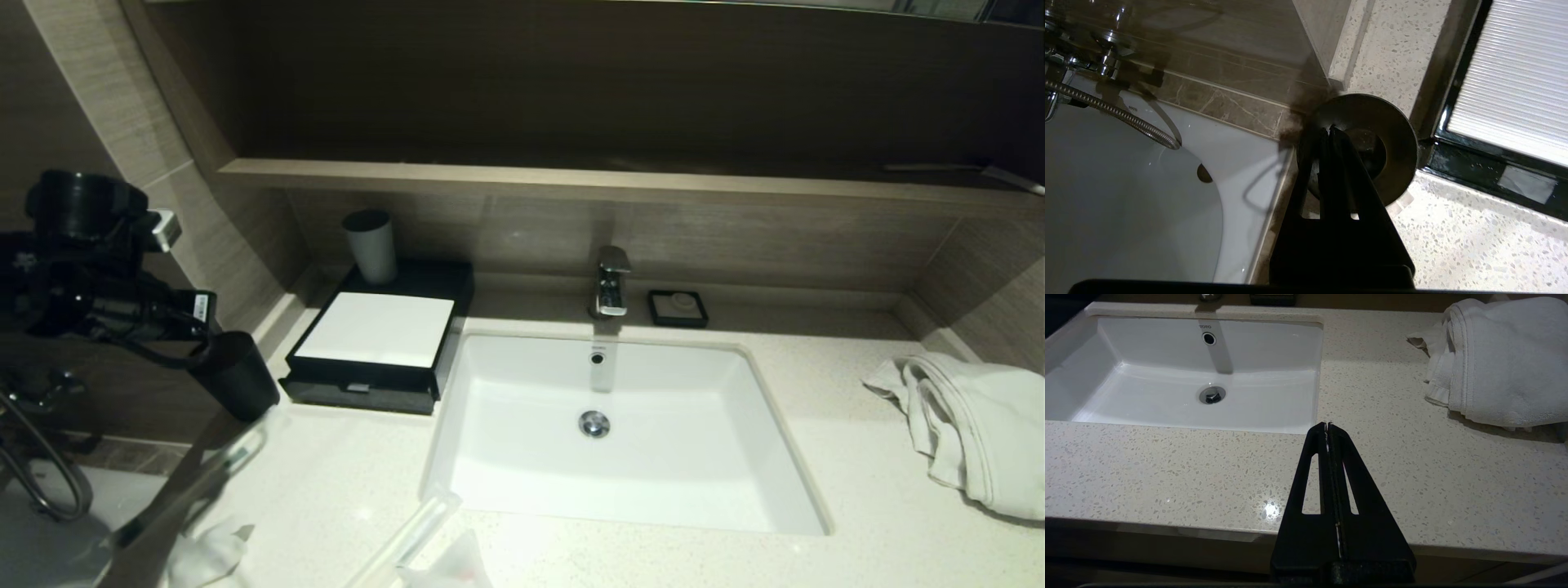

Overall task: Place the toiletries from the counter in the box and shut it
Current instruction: Pick up the cup

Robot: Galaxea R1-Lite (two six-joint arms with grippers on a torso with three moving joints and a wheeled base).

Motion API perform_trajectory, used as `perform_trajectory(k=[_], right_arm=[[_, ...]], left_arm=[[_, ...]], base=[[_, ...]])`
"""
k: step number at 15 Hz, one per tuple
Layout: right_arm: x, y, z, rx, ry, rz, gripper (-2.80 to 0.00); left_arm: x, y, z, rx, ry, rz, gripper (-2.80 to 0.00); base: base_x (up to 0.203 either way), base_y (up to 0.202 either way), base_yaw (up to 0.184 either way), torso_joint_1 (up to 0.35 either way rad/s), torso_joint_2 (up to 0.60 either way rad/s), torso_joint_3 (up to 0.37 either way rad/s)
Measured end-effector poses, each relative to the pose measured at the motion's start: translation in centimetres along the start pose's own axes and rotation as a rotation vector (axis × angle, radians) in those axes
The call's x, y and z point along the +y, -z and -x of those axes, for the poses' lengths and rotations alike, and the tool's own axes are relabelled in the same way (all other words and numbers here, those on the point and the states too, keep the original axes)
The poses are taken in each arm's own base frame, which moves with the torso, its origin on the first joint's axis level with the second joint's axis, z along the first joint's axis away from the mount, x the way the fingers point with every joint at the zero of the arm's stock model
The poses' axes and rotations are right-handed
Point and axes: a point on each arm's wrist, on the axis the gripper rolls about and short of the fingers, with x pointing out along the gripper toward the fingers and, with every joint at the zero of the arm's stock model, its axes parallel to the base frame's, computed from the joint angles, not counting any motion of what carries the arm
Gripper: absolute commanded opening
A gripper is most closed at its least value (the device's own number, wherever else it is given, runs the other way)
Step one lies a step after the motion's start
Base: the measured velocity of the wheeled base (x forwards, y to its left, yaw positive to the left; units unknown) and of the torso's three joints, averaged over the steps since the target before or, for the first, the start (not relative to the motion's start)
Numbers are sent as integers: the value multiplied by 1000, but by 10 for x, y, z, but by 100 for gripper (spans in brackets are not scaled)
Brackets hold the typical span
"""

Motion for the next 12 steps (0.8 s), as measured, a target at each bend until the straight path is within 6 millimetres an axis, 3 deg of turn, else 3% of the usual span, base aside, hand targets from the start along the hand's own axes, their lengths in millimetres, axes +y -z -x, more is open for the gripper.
perform_trajectory(k=[7,8,12], right_arm=[[0,0,0,0,0,0,-280],[0,0,0,0,0,0,-280],[0,0,0,0,0,0,-280]], left_arm=[[6,-1,-19,35,-23,22,-280],[6,0,-19,42,-23,22,0],[7,0,-19,47,-24,22,0]], base=[[0,0,0,0,0,0],[0,0,0,0,0,0],[0,0,0,0,0,0]])
